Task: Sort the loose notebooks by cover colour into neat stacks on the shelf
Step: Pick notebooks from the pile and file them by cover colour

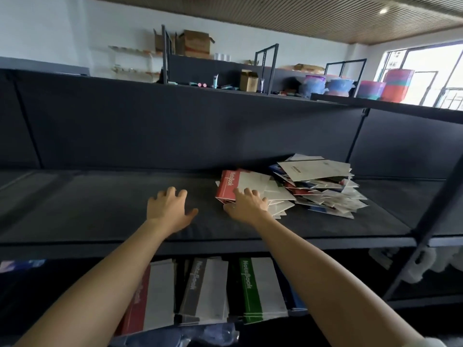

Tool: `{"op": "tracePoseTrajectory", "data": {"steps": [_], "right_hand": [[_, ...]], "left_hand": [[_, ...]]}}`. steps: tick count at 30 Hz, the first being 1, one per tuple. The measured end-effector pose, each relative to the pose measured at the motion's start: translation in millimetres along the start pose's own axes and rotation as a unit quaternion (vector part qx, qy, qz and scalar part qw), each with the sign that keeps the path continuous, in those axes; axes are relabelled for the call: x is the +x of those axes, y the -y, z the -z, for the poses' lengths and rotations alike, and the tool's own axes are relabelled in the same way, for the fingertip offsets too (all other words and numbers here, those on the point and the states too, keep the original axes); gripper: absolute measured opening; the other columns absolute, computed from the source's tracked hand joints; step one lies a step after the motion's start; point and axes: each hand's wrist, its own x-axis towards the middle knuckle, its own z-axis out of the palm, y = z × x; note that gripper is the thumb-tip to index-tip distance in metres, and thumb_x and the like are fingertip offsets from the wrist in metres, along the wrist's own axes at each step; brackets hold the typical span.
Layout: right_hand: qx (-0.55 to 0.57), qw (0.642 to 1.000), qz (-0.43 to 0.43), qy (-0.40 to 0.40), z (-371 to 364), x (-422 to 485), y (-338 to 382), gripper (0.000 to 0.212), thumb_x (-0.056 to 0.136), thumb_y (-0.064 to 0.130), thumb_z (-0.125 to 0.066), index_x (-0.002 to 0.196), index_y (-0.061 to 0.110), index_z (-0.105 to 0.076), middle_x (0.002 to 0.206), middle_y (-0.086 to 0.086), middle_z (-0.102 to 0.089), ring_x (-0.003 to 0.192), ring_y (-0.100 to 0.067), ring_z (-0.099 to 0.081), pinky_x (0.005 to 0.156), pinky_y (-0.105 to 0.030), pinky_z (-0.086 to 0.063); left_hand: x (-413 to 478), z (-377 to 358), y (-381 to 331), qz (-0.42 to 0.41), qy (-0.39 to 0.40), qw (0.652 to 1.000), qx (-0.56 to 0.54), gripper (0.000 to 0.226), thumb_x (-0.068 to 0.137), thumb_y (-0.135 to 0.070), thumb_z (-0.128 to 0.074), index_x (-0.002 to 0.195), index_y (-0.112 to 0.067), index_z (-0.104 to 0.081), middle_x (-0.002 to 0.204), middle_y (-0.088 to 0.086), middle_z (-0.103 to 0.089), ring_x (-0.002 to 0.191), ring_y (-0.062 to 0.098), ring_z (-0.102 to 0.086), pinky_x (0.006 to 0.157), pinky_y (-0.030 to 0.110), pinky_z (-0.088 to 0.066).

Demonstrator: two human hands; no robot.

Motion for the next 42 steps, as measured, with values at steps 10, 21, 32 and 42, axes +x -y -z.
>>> {"op": "tracePoseTrajectory", "data": {"steps": [10, 21, 32, 42], "right_hand": [[-0.01, 0.998, -0.013, 0.058, -24.8, 54.0, 9.4, 0.066, 0.089, 0.042, -0.055, 0.144, 0.018, -0.027, 0.144, -0.014, -0.03, 0.133, -0.036, -0.028, 0.107, -0.061, -0.025], [-0.059, 0.998, 0.021, -0.006, -19.4, 80.6, 11.3, 0.034, 0.094, 0.017, -0.053, 0.127, 0.008, -0.049, 0.122, -0.012, -0.058, 0.11, -0.027, -0.058, 0.086, -0.035, -0.048], [-0.028, 0.963, 0.269, -0.011, 11.4, 48.1, 38.8, 0.03, 0.101, 0.03, -0.036, 0.12, 0.016, -0.054, 0.116, -0.008, -0.06, 0.101, -0.025, -0.059, 0.076, -0.033, -0.046], [0.04, 0.995, -0.034, 0.084, -22.8, 115.5, -40.3, 0.069, 0.087, 0.061, -0.047, 0.143, 0.024, -0.033, 0.146, -0.015, -0.028, 0.132, -0.039, -0.033, 0.105, -0.058, -0.029]], "left_hand": [[52.0, -38.2, -13.9, -0.034, 0.075, 0.991, -0.108, 0.054, 0.096, -0.051, -0.035, 0.141, -0.021, -0.033, 0.136, 0.005, -0.043, 0.12, 0.024, -0.046, 0.09, 0.037, -0.042], [84.4, -34.6, -15.2, 0.098, 0.161, 0.866, -0.463, 0.041, 0.1, -0.038, -0.037, 0.132, -0.014, -0.048, 0.114, 0.004, -0.06, 0.095, 0.017, -0.057, 0.068, 0.027, -0.042], [82.3, -22.7, -36.2, 0.225, 0.165, 0.513, -0.812, 0.023, 0.092, -0.004, -0.044, 0.114, -0.007, -0.05, 0.088, 0.009, -0.063, 0.078, 0.021, -0.059, 0.054, 0.03, -0.052], [78.3, -23.3, 10.5, 0.312, 0.113, 0.524, -0.784, 0.04, 0.094, 0.0, -0.046, 0.132, -0.009, -0.041, 0.109, 0.013, -0.055, 0.104, 0.029, -0.054, 0.08, 0.039, -0.047]]}}
